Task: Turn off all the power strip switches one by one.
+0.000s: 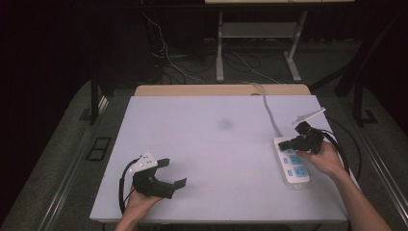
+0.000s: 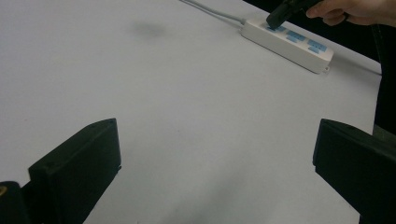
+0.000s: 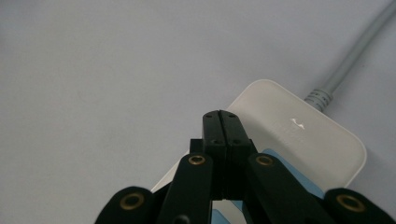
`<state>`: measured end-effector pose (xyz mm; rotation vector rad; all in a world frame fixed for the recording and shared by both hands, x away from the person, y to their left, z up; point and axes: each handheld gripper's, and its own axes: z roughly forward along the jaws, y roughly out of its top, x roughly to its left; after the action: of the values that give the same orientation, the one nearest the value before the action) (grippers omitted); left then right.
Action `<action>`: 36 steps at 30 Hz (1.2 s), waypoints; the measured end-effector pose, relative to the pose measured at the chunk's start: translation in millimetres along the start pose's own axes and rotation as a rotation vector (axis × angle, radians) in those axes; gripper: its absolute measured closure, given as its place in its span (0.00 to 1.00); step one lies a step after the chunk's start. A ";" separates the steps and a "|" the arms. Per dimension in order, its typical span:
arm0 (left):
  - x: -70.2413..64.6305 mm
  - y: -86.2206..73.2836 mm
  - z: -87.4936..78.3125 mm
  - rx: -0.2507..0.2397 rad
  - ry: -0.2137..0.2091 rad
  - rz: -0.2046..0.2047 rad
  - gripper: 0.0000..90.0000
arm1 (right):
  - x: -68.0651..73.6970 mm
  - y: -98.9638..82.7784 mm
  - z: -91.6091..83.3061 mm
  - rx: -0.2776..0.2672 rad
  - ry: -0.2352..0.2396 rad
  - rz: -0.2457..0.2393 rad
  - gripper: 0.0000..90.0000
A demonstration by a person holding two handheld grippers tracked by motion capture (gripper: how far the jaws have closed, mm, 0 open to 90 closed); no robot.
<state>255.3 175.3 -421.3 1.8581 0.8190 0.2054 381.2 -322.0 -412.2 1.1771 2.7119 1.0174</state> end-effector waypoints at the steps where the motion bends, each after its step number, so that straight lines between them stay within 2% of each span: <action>1: 0.0 0.1 -0.2 -0.001 0.000 0.001 0.00 | 0.7 0.4 0.1 0.005 0.002 0.000 1.00; 8: -2.2 -0.1 0.4 0.002 -0.007 0.004 0.00 | 3.8 -0.2 -0.1 -0.002 0.009 0.003 1.00; 13: -2.4 0.1 -0.3 -0.001 -0.011 0.004 0.00 | 10.7 1.0 -7.6 -0.043 -0.005 0.008 0.98; 21: -3.9 0.3 -1.7 -0.009 -0.015 0.001 0.00 | 25.3 -5.2 -26.4 -0.150 -0.091 0.038 0.68; 24: -4.4 0.6 -1.5 -0.013 -0.018 -0.001 0.00 | 32.4 -8.9 -32.5 -0.173 -0.128 0.043 0.55; 26: -4.5 0.8 -1.4 -0.014 -0.019 0.000 0.00 | 36.4 -11.9 -36.0 -0.190 -0.154 0.062 0.45; 30: -5.1 1.0 -1.9 -0.016 -0.019 0.000 0.00 | 42.8 -18.9 -39.8 -0.221 -0.171 0.097 0.27; 32: -5.1 1.1 -2.2 -0.019 -0.018 -0.001 0.00 | 46.4 -22.6 -41.1 -0.240 -0.168 0.109 0.14; 34: -5.1 1.1 -2.4 -0.020 -0.018 -0.001 0.00 | 51.8 -26.0 -43.0 -0.255 -0.168 0.114 0.10; 35: -5.1 1.1 -2.5 -0.020 -0.018 -0.001 0.00 | 54.7 -27.6 -44.1 -0.264 -0.178 0.115 0.03; 36: -5.2 1.2 -2.6 -0.021 -0.018 -0.001 0.00 | 57.5 -29.1 -45.1 -0.268 -0.174 0.116 0.01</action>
<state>250.6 173.9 -417.9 1.8378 0.8029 0.1956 309.5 -324.1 -379.9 1.3140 2.3147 1.1850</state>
